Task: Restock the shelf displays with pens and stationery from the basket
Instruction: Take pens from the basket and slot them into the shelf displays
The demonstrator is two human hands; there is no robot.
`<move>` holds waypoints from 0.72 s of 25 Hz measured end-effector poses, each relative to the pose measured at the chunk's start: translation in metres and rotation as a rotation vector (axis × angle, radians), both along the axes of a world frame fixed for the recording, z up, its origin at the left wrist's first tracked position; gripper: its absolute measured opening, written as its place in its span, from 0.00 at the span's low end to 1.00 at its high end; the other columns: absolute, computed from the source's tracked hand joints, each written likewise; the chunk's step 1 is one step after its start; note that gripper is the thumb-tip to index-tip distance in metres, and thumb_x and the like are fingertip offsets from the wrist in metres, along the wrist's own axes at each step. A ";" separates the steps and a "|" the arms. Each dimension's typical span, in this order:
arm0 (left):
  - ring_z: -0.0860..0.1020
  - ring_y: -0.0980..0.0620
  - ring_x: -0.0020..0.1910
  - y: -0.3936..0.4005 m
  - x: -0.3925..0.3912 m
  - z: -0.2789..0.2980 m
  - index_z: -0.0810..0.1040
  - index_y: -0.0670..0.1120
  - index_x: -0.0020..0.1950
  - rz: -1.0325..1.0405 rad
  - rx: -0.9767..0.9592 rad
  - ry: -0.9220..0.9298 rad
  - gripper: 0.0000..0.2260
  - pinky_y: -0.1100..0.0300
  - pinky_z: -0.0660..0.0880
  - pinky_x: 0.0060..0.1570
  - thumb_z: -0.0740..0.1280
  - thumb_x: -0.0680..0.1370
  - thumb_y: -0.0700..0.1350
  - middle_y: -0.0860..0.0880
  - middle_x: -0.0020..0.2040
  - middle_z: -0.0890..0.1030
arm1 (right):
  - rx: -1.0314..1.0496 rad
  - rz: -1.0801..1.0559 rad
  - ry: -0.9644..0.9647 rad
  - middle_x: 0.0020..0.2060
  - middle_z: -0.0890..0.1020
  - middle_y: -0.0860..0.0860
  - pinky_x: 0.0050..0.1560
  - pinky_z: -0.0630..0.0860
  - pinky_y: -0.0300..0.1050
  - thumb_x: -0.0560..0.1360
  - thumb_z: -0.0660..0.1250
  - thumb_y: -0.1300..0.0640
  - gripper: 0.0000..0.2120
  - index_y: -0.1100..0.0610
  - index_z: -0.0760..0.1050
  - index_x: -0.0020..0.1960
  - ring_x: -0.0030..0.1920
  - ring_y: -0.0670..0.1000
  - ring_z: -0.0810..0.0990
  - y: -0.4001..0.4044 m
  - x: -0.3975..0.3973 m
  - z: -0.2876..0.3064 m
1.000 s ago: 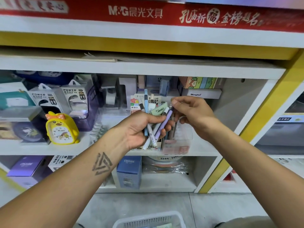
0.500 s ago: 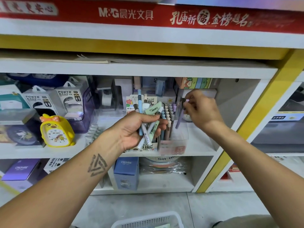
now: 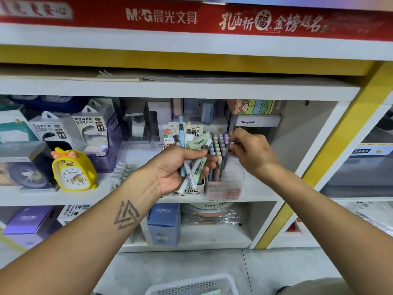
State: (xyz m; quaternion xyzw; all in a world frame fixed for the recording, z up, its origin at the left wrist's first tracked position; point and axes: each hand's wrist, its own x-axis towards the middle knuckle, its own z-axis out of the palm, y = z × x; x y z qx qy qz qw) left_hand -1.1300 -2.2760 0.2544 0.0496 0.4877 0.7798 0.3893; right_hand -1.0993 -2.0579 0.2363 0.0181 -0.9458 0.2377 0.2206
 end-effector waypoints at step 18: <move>0.82 0.46 0.37 -0.009 0.001 0.002 0.79 0.36 0.54 -0.093 -0.038 -0.006 0.12 0.60 0.79 0.31 0.69 0.71 0.34 0.34 0.46 0.82 | -1.100 0.203 -0.176 0.35 0.84 0.53 0.32 0.73 0.39 0.75 0.72 0.64 0.00 0.61 0.81 0.46 0.33 0.50 0.78 -0.033 -0.002 0.033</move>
